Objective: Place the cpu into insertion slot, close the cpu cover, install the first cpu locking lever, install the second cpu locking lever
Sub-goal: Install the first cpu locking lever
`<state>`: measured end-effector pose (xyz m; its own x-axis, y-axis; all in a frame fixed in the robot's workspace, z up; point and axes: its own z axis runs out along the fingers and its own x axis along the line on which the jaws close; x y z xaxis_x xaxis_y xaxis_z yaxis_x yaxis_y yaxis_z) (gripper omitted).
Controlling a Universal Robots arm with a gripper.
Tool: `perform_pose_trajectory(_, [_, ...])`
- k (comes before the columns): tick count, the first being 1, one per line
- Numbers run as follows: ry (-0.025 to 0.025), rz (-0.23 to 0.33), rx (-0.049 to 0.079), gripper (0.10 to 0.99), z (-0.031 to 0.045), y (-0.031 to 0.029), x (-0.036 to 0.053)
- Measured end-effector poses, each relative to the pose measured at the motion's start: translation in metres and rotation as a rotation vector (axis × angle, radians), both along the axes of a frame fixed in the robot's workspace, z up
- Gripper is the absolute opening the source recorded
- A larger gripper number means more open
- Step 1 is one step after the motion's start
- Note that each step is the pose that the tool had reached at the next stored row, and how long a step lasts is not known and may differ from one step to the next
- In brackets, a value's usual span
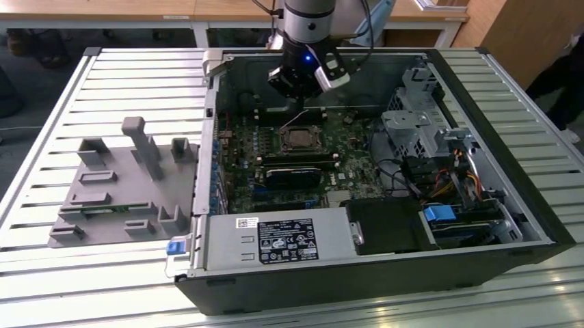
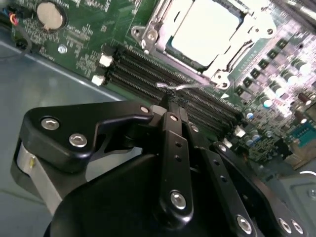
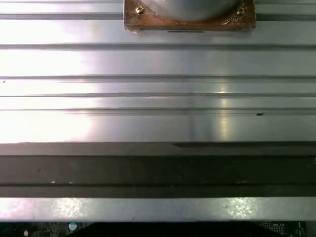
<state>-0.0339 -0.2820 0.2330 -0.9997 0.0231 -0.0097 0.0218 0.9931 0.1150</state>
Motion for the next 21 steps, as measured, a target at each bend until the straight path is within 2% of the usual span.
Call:
perform_pose_trajectory(4, [-0.0004,0.000,0.032,0.106,0.0003,-0.0016,-0.0027])
perform_pose_trajectory(9, [-0.0005,0.000,0.047,0.106,0.0003,-0.0130,-0.0029])
perform_pose_trajectory(10, [-0.0004,0.000,0.053,0.106,0.0003,-0.0186,-0.0028])
perform_pose_trajectory(12, [-0.0005,0.000,0.060,0.106,-0.0001,-0.0209,-0.0029])
perform_pose_trajectory(16, [-0.0005,0.000,0.063,0.106,-0.0020,-0.0214,-0.0016])
perform_pose_trajectory(17, [-0.0003,0.003,0.063,0.106,-0.0056,-0.0214,0.0055])
perform_pose_trajectory(21, [-0.0003,0.005,0.063,0.106,-0.0071,-0.0214,0.0088])
